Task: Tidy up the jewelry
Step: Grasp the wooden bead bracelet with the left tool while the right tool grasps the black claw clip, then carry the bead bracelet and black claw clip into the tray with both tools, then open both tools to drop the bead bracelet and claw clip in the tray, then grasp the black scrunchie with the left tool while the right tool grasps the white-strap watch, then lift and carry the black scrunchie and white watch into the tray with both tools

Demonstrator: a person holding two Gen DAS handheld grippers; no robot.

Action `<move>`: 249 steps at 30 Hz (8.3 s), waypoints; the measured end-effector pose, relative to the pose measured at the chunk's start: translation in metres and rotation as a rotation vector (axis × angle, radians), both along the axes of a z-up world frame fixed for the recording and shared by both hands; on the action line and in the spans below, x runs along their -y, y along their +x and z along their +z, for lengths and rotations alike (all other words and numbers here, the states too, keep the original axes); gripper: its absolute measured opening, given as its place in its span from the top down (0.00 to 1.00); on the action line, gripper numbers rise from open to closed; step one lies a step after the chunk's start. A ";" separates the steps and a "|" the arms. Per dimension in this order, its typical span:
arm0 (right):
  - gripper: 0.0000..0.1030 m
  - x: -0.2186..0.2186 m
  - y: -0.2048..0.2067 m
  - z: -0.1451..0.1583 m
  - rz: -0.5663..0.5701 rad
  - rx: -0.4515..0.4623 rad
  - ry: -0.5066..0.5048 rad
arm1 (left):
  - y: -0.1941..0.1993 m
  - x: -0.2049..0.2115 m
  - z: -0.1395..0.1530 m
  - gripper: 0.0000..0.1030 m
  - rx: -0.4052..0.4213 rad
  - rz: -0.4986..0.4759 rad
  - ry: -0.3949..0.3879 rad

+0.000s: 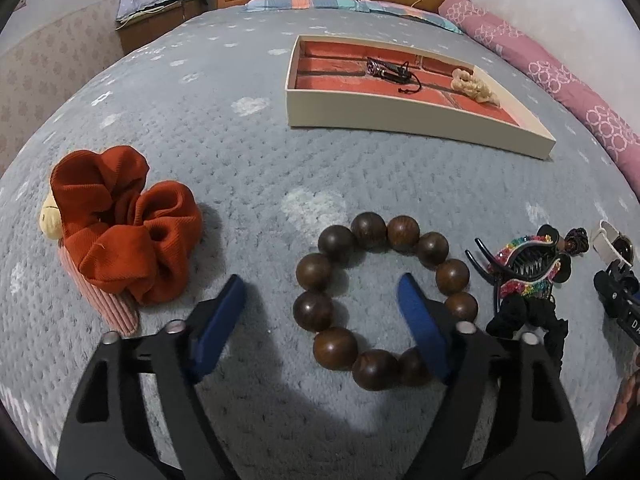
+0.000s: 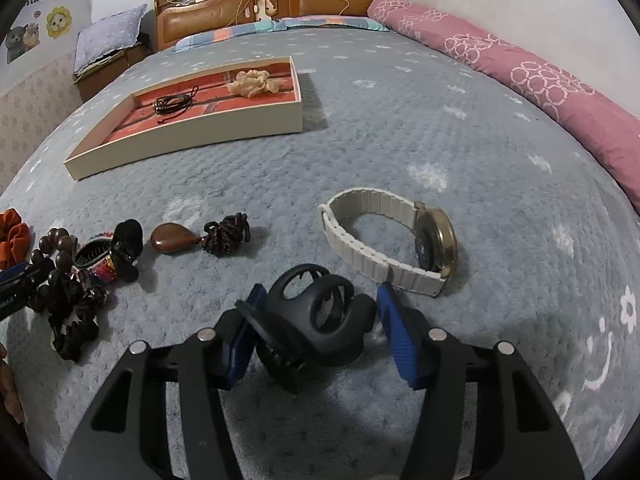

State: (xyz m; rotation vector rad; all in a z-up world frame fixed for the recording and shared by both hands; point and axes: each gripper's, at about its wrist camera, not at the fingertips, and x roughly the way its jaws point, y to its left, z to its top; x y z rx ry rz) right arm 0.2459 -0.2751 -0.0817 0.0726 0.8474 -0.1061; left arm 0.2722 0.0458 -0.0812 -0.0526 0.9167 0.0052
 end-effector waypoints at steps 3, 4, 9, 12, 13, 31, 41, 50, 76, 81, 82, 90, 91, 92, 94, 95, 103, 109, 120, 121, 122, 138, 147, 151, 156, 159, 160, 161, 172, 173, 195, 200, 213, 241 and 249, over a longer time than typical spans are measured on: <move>0.46 0.000 0.000 0.000 0.000 0.000 0.000 | 0.001 0.000 0.000 0.31 -0.002 0.000 0.003; 0.46 0.000 0.000 0.000 0.000 0.001 0.001 | 0.002 0.000 -0.001 0.31 -0.003 0.000 0.007; 0.48 -0.001 0.000 0.001 0.003 0.005 -0.004 | 0.003 0.002 0.000 0.44 -0.001 -0.005 0.027; 0.48 -0.002 0.000 0.001 0.004 0.007 -0.011 | 0.002 0.003 0.001 0.53 0.003 -0.011 0.028; 0.48 -0.003 -0.001 0.001 0.004 0.008 -0.013 | 0.002 0.003 0.001 0.58 0.004 -0.012 0.027; 0.52 -0.003 -0.004 0.002 0.010 0.022 -0.019 | -0.001 -0.002 0.002 0.83 0.011 -0.016 -0.009; 0.52 -0.003 -0.004 0.002 0.010 0.022 -0.008 | -0.004 -0.004 0.004 0.83 0.026 -0.019 -0.030; 0.52 -0.001 -0.004 0.003 0.023 0.026 0.011 | -0.013 -0.005 0.016 0.83 0.074 -0.027 -0.052; 0.52 -0.001 -0.006 0.030 0.078 0.133 -0.006 | -0.023 0.012 0.050 0.83 0.185 -0.084 -0.011; 0.52 0.006 0.004 0.050 0.094 0.163 0.024 | -0.015 0.014 0.061 0.83 0.200 -0.093 -0.011; 0.52 0.007 0.007 0.055 0.102 0.172 0.029 | -0.012 0.013 0.064 0.83 0.205 -0.094 -0.011; 0.52 -0.006 0.041 0.085 0.152 0.222 0.008 | 0.014 0.021 0.105 0.83 0.283 -0.108 0.014; 0.52 -0.007 0.048 0.091 0.156 0.232 0.006 | 0.019 0.022 0.111 0.83 0.292 -0.110 0.019; 0.52 -0.008 0.055 0.096 0.160 0.239 0.010 | 0.025 0.024 0.118 0.83 0.303 -0.113 0.023; 0.52 -0.009 0.071 0.104 0.167 0.250 0.015 | 0.038 0.029 0.130 0.83 0.317 -0.125 0.024; 0.52 -0.010 0.078 0.107 0.168 0.253 0.014 | 0.048 0.033 0.138 0.83 0.328 -0.136 0.025; 0.52 -0.018 0.158 0.116 0.195 0.231 0.052 | 0.127 0.058 0.148 0.83 0.320 -0.167 0.026; 0.52 -0.031 0.222 0.091 0.194 0.166 0.049 | 0.195 0.058 0.113 0.83 0.224 -0.155 0.053; 0.52 -0.044 0.286 0.048 0.188 0.081 0.028 | 0.273 0.031 0.067 0.83 0.124 -0.080 0.108; 0.52 -0.044 0.290 0.045 0.189 0.074 0.029 | 0.276 0.028 0.064 0.83 0.119 -0.075 0.114; 0.52 -0.045 0.292 0.043 0.190 0.069 0.025 | 0.278 0.026 0.060 0.83 0.111 -0.070 0.118; 0.50 -0.045 0.309 0.023 0.193 -0.020 0.021 | 0.276 0.013 0.034 0.82 0.016 -0.032 0.133; 0.27 -0.038 0.286 0.039 0.212 -0.004 0.062 | 0.231 0.019 0.061 0.33 0.100 -0.049 0.112; 0.22 -0.031 0.264 0.062 0.229 0.025 0.096 | 0.199 0.020 0.080 0.05 0.143 -0.045 0.119; 0.12 -0.015 0.216 0.092 0.214 0.103 0.074 | 0.147 0.017 0.105 0.05 0.191 -0.036 0.143; 0.12 -0.002 0.185 0.108 0.193 0.126 0.054 | 0.119 0.015 0.115 0.05 0.200 -0.041 0.134; 0.12 0.002 0.175 0.112 0.185 0.135 0.039 | 0.106 0.015 0.119 0.05 0.207 -0.037 0.132; 0.12 0.007 0.162 0.117 0.177 0.147 0.021 | 0.098 0.017 0.122 0.05 0.212 -0.038 0.131; 0.06 0.044 0.047 0.111 0.080 0.210 -0.080 | -0.007 0.027 0.115 0.05 0.233 -0.032 0.026; 0.06 0.045 0.038 0.106 0.073 0.208 -0.079 | -0.015 0.027 0.109 0.05 0.226 -0.028 0.016; 0.06 0.061 0.001 0.035 0.023 0.151 -0.063 | -0.049 0.062 0.025 0.05 0.069 -0.083 0.042; 0.06 0.059 0.008 0.032 0.026 0.139 -0.071 | -0.045 0.068 0.016 0.05 0.050 -0.102 0.061; 0.16 0.059 0.022 0.016 0.026 0.080 -0.048 | -0.039 0.072 0.004 0.07 0.021 -0.132 0.038; 0.77 0.060 0.045 0.002 -0.022 -0.013 0.026 | -0.029 0.089 0.005 0.73 0.022 -0.213 0.045; 0.84 0.064 0.041 0.004 -0.027 0.007 0.042 | -0.030 0.082 0.006 0.88 0.032 -0.205 0.029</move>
